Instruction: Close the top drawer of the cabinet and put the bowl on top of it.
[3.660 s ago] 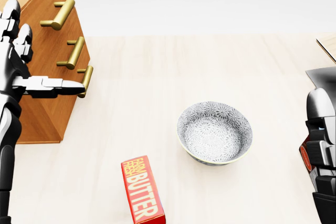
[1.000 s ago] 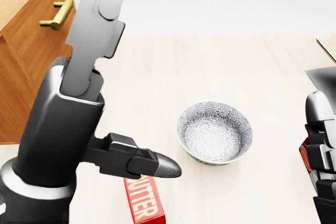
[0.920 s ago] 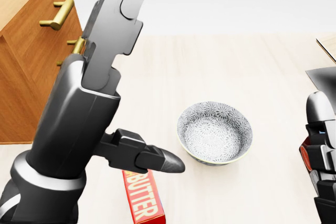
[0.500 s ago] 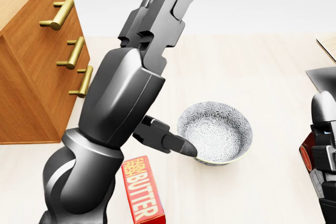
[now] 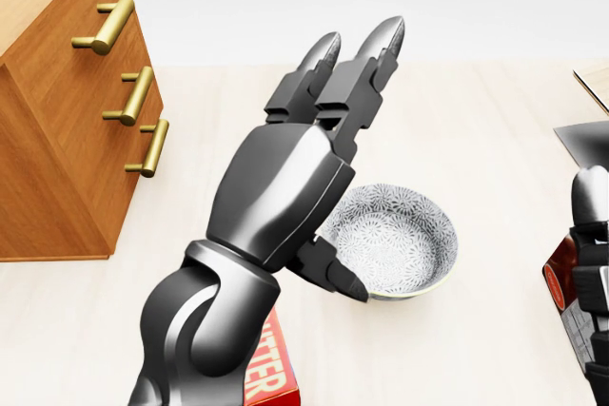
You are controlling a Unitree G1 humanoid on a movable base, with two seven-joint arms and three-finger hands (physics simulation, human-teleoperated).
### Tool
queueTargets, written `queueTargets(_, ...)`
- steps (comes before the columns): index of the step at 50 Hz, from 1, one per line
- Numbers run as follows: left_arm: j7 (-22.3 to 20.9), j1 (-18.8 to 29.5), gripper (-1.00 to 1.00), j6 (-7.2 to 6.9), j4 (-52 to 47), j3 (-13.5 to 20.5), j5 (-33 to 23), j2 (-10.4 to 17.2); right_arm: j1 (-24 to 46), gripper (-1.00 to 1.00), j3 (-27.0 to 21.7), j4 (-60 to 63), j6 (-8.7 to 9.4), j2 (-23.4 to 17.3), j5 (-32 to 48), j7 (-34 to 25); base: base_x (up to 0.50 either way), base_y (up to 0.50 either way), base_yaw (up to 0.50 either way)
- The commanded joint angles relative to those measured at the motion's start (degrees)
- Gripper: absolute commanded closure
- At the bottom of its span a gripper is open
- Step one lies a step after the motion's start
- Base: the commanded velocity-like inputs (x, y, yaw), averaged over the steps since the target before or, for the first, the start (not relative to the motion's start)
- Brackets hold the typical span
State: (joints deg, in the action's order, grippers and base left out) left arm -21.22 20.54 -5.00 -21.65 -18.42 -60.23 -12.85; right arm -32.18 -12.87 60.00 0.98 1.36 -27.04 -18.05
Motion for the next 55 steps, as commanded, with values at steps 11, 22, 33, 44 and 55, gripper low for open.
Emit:
queueTargets(11,-1.6,0.0,-1.00,0.00,7.5,0.5,-8.9,-1.1,-0.5,-1.00,0.2,0.0,-0.76,-0.9,-0.8,0.4,0.00,0.00,0.00)
queueTargets(22,-0.7,-0.2,-1.00,0.00,9.8,0.0,-10.0,-2.0,-1.1,-1.00,0.0,0.0,-1.41,-1.1,-1.4,0.0,0.00,0.00,0.00)
queueTargets(33,-2.0,1.5,-1.00,0.00,12.5,-0.4,-13.2,-2.7,-1.5,-1.00,0.1,0.0,-1.63,-1.1,-1.5,-0.3,0.00,0.00,0.00)
queueTargets(44,-3.1,4.7,-1.00,0.00,17.5,0.5,-17.1,-4.2,-1.7,-1.00,-0.3,0.0,-2.04,-2.0,-2.6,0.1,0.00,0.00,0.00)
queueTargets(55,-2.7,7.8,-1.00,0.00,22.8,1.8,-18.7,-4.5,-1.8,-1.00,-0.9,0.0,-2.21,-2.4,-3.6,0.3,0.00,0.00,0.00)
